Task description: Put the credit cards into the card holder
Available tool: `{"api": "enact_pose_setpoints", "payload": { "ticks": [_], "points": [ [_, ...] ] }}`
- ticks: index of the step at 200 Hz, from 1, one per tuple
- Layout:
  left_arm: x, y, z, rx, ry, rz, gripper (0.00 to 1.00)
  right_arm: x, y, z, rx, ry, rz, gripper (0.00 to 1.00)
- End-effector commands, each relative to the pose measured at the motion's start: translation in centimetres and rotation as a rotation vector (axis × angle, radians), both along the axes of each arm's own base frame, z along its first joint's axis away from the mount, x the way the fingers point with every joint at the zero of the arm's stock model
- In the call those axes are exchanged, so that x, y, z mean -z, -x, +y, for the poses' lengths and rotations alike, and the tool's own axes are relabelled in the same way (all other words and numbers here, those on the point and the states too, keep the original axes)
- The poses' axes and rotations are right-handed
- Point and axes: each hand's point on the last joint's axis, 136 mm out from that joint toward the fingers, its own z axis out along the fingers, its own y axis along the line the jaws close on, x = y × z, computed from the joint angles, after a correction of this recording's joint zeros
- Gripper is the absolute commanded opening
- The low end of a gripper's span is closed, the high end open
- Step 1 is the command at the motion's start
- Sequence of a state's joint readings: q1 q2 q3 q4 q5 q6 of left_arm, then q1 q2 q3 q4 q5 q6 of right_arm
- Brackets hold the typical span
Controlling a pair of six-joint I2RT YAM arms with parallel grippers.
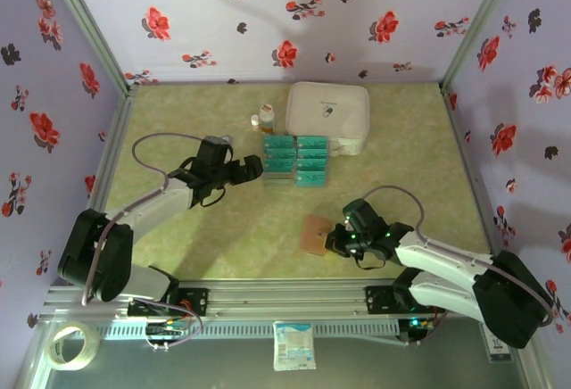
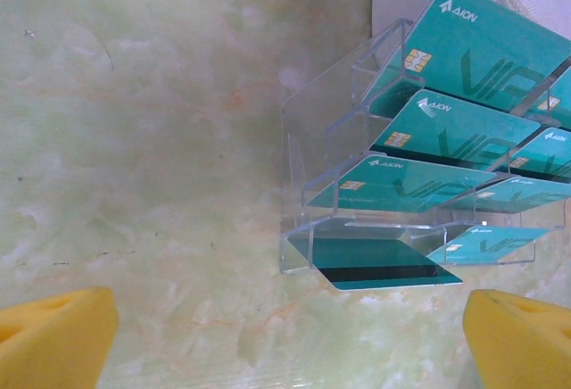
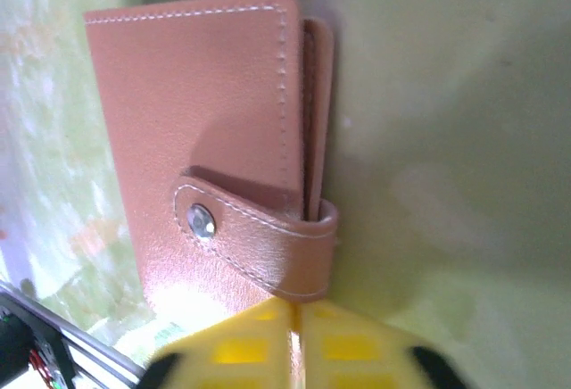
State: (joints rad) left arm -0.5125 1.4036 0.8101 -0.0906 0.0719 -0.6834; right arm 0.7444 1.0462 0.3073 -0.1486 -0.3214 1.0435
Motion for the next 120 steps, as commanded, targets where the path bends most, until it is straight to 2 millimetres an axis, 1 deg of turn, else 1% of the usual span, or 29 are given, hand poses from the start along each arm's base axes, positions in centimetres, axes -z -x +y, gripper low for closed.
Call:
{"api": "enact_pose_setpoints", "payload": {
  "ticks": [1,22,51,78,86,120],
  "points": [
    [-0.2,0.0,-0.2,-0.011,0.014,-0.001,1.00,-1.1,-1.2,1.7,0.012,-0.085,-0.042,0.00],
    [-0.1,0.4,0.1,-0.014,0.014,0.000,1.00,-2.7,-2.4,2.4,0.012,-0.103,-0.093,0.00],
    [-0.2,1.0,0.3,-0.019,0.032,-0.002,1.00,-6.2,-4.4,3.9,-0.002,-0.143,-0.185,0.00],
    [-0.7,1.3,-0.4,-0.005,0.093,-0.002,1.00,-8.9,-5.9,5.4,-0.030,-0.168,-0.239,0.00],
    [-0.9,1.3,-0.7,0.000,0.111,-0.001,1.00,-9.9,-6.3,5.9,-0.038,-0.184,-0.258,0.00],
    [-1.8,1.4,-2.0,0.019,0.207,0.004,1.00,-12.5,-7.7,7.5,-0.055,-0.225,-0.306,0.00]
  ]
}}
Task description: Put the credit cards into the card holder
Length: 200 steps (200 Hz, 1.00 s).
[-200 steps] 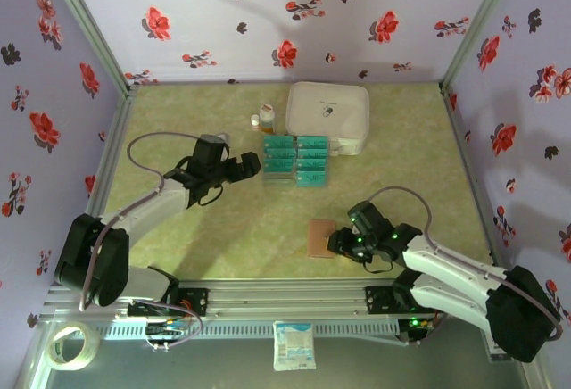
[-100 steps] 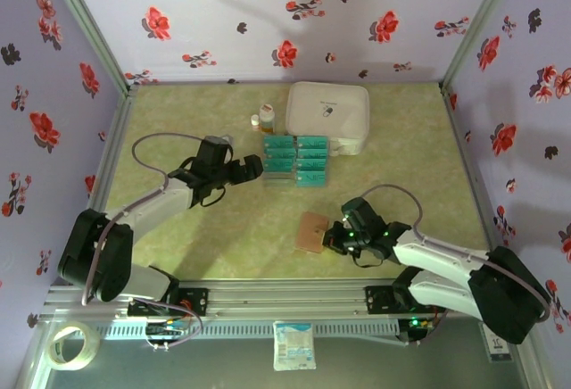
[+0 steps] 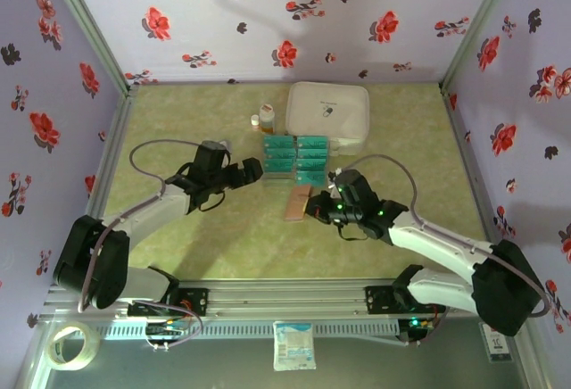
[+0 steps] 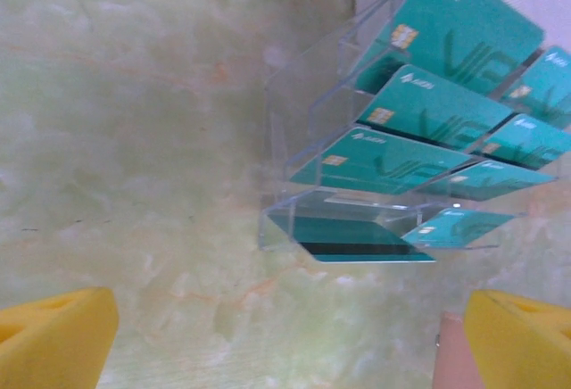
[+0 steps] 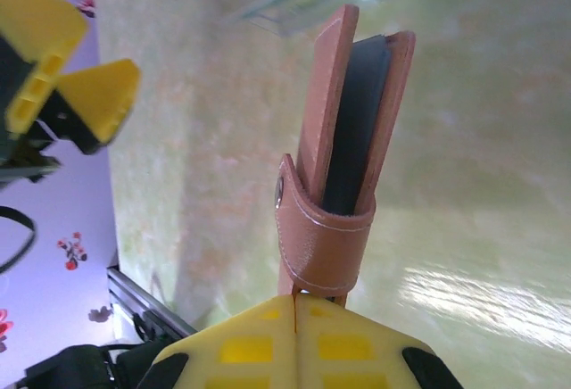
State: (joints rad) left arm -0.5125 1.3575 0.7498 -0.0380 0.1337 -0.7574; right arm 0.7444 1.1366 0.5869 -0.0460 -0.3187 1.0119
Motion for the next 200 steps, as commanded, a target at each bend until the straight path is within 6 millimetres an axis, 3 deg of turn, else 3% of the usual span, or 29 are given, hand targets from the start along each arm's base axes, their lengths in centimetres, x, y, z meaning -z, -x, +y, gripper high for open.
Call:
{"api": "enact_pose_setpoints", "payload": {
  "ticks": [1,86,132,159,200],
  "points": [
    [-1.6,0.2,-1.5,0.023,0.111,-0.018,1.00,-2.5,-1.1,1.4,-0.033,-0.035,-0.074,0.00],
    [-5.6,-1.3,-4.8,0.007,0.418,-0.022,1.00,-9.5,-3.7,4.6,-0.045,-0.188,-0.186,0.00],
    [-7.0,-1.7,-6.5,0.014,0.525,-0.016,1.00,-12.0,-5.1,6.6,-0.055,-0.273,-0.214,0.00],
    [-8.2,-1.6,-7.6,0.031,0.594,-0.024,1.00,-12.0,-5.9,7.4,-0.059,-0.287,-0.217,0.00],
    [-10.3,-1.4,-7.7,0.042,0.681,-0.071,0.91,-9.8,-6.6,7.1,-0.040,-0.244,-0.206,0.00]
  ]
}}
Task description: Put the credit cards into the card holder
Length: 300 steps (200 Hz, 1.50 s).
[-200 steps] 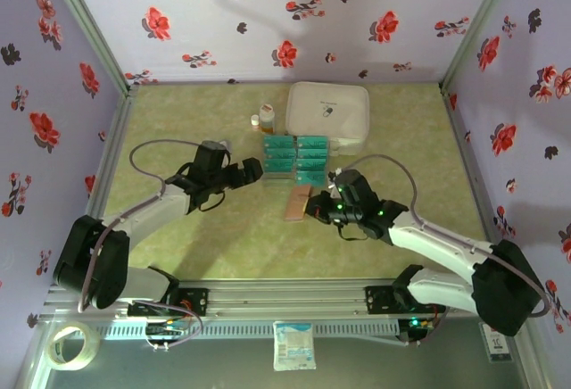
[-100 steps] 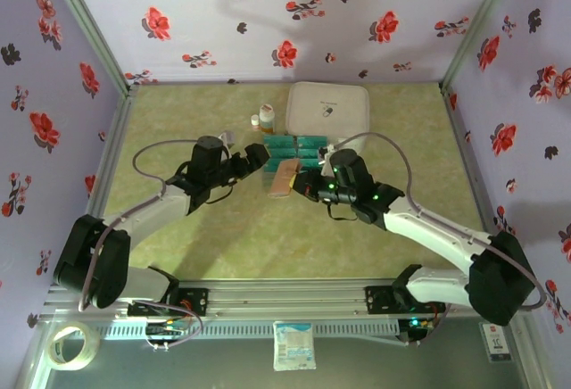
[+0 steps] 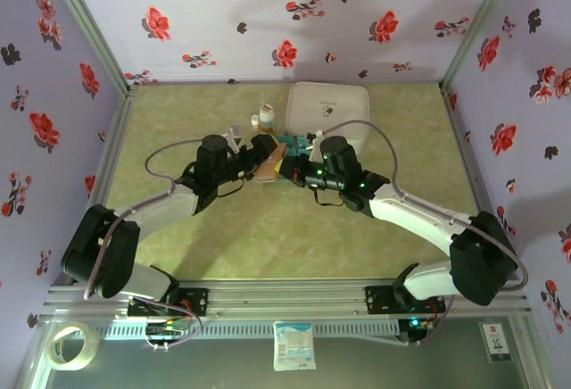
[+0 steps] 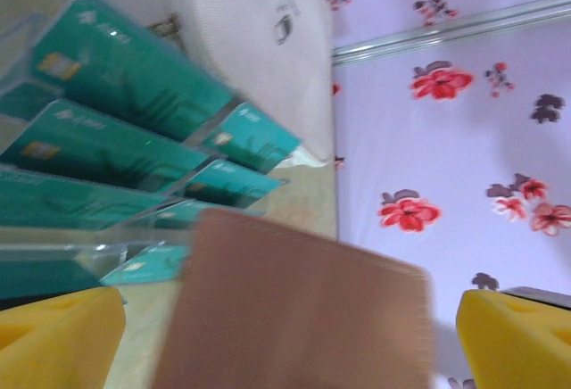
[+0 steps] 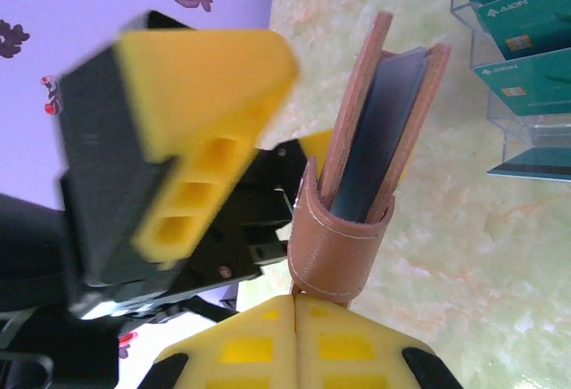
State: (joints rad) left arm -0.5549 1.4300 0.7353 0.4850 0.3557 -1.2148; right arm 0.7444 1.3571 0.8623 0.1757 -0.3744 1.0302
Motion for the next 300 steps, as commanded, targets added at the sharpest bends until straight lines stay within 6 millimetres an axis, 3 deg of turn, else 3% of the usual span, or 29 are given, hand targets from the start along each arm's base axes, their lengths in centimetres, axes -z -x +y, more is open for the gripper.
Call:
{"api": "enact_pose_setpoints", "payload": {
  "ticks": [1,38,115,169,200,246,262,285,300],
  "points": [
    [-2.5,0.3,-0.4,0.013,0.093,-0.057,0.91,-0.8,-0.6,0.3,0.001,-0.029,-0.035,0.00],
    [-2.8,0.5,0.1,0.010,0.093,-0.076,0.80,0.9,-1.1,-0.9,0.035,-0.016,-0.013,0.00],
    [-2.5,0.4,0.6,-0.003,0.097,-0.087,0.71,2.4,-1.4,-1.8,0.057,0.002,0.013,0.00],
    [-2.2,0.2,1.1,-0.017,0.096,-0.093,0.55,3.3,-1.6,-2.2,0.069,0.011,0.027,0.00],
    [-2.1,0.1,1.2,-0.022,0.100,-0.096,0.41,3.6,-1.7,-2.3,0.073,0.011,0.034,0.00],
    [-1.9,0.1,1.3,-0.022,0.094,-0.101,0.09,3.7,-1.7,-2.4,0.072,0.011,0.040,0.00],
    [-1.6,0.2,1.4,-0.021,0.083,-0.104,0.04,3.3,-1.7,-2.8,0.077,0.017,0.034,0.00],
    [-1.3,0.4,1.6,-0.012,0.048,-0.126,0.02,3.5,-1.2,-4.5,0.098,0.120,0.019,0.39],
    [-1.0,0.5,1.8,-0.004,0.004,-0.145,0.01,3.6,-1.0,-5.8,0.114,0.220,-0.009,0.55]
  ]
}}
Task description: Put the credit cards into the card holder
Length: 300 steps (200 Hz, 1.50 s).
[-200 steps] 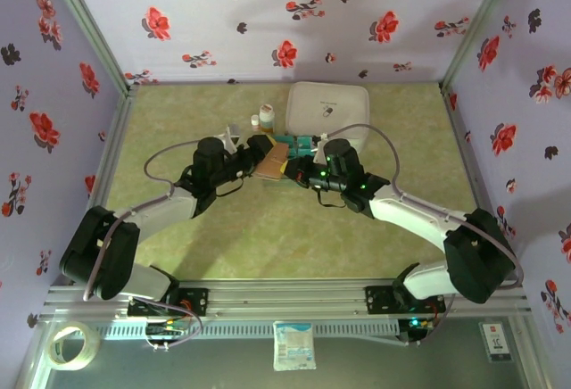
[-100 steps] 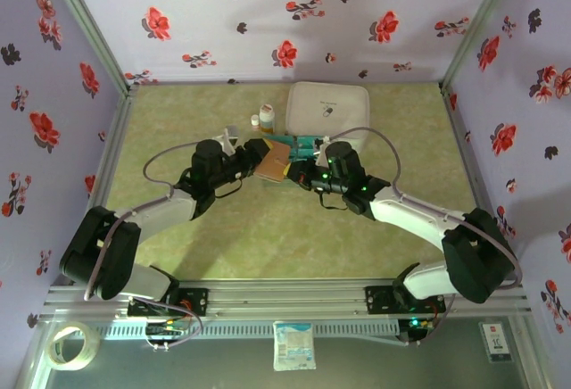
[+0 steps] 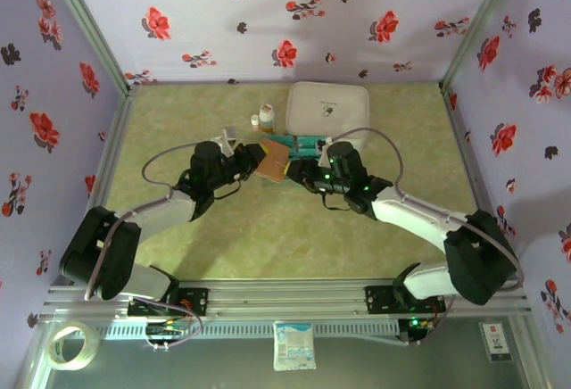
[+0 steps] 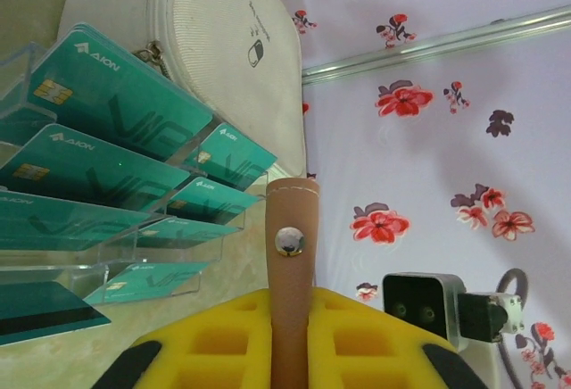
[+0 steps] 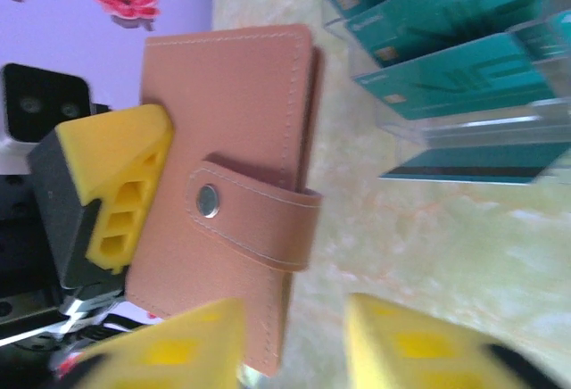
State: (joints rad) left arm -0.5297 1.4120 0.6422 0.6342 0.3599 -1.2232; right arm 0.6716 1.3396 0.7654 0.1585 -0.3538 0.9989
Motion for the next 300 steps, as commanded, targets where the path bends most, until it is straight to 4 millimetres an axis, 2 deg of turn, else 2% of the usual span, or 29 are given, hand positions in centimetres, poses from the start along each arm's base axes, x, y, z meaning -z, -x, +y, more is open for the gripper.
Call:
{"api": "enact_pose_setpoints", "payload": {
  "ticks": [1,21,40,88,116,152,175,201,231,249,272,300],
  "points": [
    [-1.1,0.4,0.5,0.017,-0.044,-0.091,0.01,-0.5,0.1,-2.4,0.032,0.147,-0.045,0.56],
    [-0.6,0.6,0.7,0.019,-0.083,-0.103,0.01,-0.4,0.0,-3.9,0.043,0.287,-0.078,0.68],
    [-0.3,0.6,1.0,0.003,-0.095,-0.098,0.01,-0.4,-0.3,-4.4,0.045,0.384,-0.105,0.72],
    [0.5,1.0,1.5,-0.054,-0.120,-0.069,0.00,-1.2,-1.4,-1.3,-0.002,0.442,-0.165,0.75],
    [0.1,1.1,1.4,-0.060,-0.115,-0.073,0.00,-1.4,-2.1,0.9,-0.030,0.438,-0.184,0.74],
    [-0.5,1.2,1.2,-0.058,-0.108,-0.081,0.00,-0.8,-2.9,3.2,-0.058,0.438,-0.185,0.74],
    [-0.7,1.2,1.1,-0.059,-0.106,-0.087,0.00,0.5,-3.5,3.7,-0.060,0.467,-0.168,0.73],
    [-0.7,1.1,1.1,-0.063,-0.111,-0.085,0.00,2.8,-3.6,2.3,-0.031,0.555,-0.141,0.71],
    [-0.5,1.2,1.4,-0.073,-0.123,-0.086,0.00,5.0,-2.5,-1.9,0.038,0.706,-0.101,0.68],
    [-0.5,1.2,1.5,-0.075,-0.133,-0.091,0.00,5.5,-1.5,-4.6,0.074,0.774,-0.089,0.67],
    [-0.5,1.1,1.5,-0.075,-0.147,-0.094,0.00,5.1,-0.4,-7.2,0.124,0.795,-0.082,0.67],
    [-0.4,1.0,1.5,-0.071,-0.159,-0.096,0.00,2.7,0.4,-6.8,0.115,0.688,-0.126,0.67]
  ]
}}
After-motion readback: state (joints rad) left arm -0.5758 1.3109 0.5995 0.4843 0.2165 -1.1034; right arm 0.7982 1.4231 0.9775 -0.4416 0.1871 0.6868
